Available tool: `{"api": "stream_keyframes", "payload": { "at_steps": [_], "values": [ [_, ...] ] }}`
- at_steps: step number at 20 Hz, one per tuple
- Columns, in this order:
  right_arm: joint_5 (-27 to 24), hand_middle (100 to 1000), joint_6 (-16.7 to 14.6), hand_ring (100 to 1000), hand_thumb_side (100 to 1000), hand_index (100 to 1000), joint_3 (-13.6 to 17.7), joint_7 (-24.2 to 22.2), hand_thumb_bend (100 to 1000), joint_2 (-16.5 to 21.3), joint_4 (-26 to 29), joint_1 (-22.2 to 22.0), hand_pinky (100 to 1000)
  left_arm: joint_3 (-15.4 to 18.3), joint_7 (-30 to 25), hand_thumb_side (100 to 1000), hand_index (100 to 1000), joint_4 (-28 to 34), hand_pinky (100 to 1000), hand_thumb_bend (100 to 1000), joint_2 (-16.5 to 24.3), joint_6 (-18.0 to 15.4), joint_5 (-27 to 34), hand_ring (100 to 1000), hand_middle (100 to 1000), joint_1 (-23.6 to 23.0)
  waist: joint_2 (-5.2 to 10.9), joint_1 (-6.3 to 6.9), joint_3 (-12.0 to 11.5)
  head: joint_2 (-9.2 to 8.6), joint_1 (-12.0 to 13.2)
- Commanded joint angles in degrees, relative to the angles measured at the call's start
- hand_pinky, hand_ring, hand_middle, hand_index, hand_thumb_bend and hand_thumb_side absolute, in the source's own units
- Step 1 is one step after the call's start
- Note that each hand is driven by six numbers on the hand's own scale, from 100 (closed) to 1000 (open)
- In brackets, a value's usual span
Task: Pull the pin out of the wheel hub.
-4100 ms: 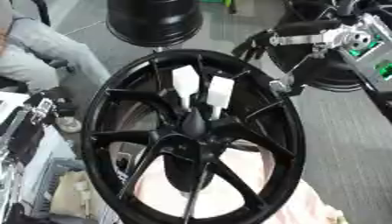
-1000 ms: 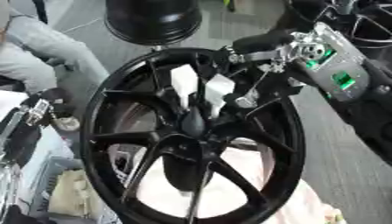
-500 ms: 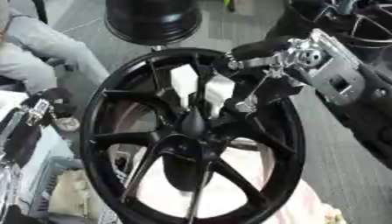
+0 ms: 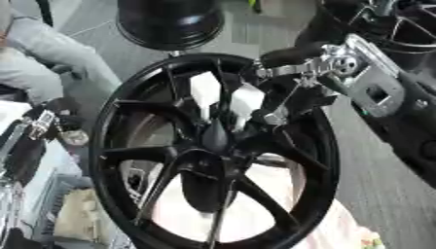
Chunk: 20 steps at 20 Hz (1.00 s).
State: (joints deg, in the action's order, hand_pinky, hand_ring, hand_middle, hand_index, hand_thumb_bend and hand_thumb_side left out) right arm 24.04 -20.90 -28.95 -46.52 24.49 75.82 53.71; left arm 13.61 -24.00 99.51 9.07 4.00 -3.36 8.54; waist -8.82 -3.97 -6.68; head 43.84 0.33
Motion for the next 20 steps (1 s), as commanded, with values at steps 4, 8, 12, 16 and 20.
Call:
{"api": "stream_keyframes", "payload": {
  "at_steps": [4, 8, 12, 16, 20],
  "values": [
    [-1.2, 543, -4.9, 722, 198, 663, 1.8, -4.6, 100, 1.1, 0.9, 1.0, 757, 0.0, 0.1, 783, 825, 0.9, 775, 110, 1.0, 0.0, -0.2, 719, 745, 0.6, 0.84, 0.32, 0.1, 0.28, 0.1],
    [-2.7, 360, -4.5, 609, 195, 468, 2.3, -0.9, 100, 1.1, 1.6, 1.3, 710, 0.0, 0.1, 783, 824, 0.9, 775, 110, 1.0, 0.0, -0.2, 719, 744, 0.6, 0.84, 0.35, 0.1, 0.28, 0.1],
    [-3.4, 316, -3.9, 575, 206, 426, 2.7, 2.3, 100, 0.7, 1.4, 2.0, 695, -0.1, 0.0, 782, 825, 0.9, 775, 110, 1.0, 0.0, -0.2, 719, 745, 0.7, 0.88, 0.36, 0.1, 0.28, 0.0],
    [-4.1, 309, -3.5, 570, 205, 420, 3.1, 3.5, 100, 0.5, 1.3, 3.0, 693, -0.1, 0.0, 783, 825, 0.9, 775, 110, 1.0, 0.0, -0.2, 719, 745, 0.7, 0.95, 0.30, 0.0, 0.28, -0.1],
    [-4.9, 303, -3.0, 564, 192, 414, 3.9, 4.2, 100, 0.9, 2.2, 4.1, 693, -0.1, -0.1, 784, 825, 0.9, 776, 109, 1.1, 0.1, -0.2, 719, 745, 0.6, 1.02, 0.15, 0.0, 0.28, -0.2]
  ]
}}
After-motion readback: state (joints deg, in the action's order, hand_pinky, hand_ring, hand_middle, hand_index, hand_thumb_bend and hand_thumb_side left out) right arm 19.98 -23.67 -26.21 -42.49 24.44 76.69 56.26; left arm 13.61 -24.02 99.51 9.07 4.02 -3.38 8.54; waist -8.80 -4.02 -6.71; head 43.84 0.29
